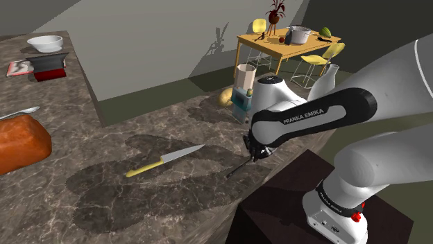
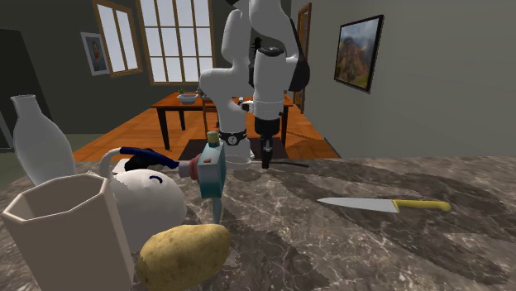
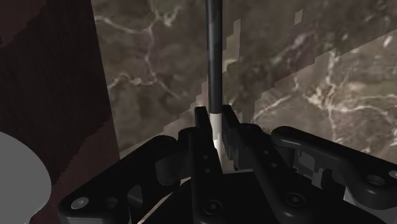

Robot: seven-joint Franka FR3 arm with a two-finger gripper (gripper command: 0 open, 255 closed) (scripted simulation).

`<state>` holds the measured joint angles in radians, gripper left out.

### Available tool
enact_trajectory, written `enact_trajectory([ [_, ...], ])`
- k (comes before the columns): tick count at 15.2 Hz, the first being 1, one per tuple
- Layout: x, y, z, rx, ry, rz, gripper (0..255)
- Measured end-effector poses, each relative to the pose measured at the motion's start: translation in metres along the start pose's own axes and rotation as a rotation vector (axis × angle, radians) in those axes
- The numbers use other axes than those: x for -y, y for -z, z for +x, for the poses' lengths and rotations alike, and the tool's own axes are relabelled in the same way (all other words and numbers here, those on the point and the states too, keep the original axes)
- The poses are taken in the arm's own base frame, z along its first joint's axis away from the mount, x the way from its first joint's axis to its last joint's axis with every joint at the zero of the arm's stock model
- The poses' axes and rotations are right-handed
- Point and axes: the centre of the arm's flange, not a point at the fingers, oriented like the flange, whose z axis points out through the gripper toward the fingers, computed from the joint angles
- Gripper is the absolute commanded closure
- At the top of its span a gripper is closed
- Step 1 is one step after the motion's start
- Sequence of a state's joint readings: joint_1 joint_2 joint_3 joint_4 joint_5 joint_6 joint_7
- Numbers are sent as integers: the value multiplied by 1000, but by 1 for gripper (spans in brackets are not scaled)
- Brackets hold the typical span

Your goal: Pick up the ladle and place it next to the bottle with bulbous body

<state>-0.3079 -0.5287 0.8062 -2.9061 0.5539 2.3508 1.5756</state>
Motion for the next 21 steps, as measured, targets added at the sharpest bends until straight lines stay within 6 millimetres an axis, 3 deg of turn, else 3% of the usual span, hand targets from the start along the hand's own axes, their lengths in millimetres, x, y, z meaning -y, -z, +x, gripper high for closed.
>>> enact_trajectory([
  [21, -8, 107, 3, 0, 0, 0, 255],
])
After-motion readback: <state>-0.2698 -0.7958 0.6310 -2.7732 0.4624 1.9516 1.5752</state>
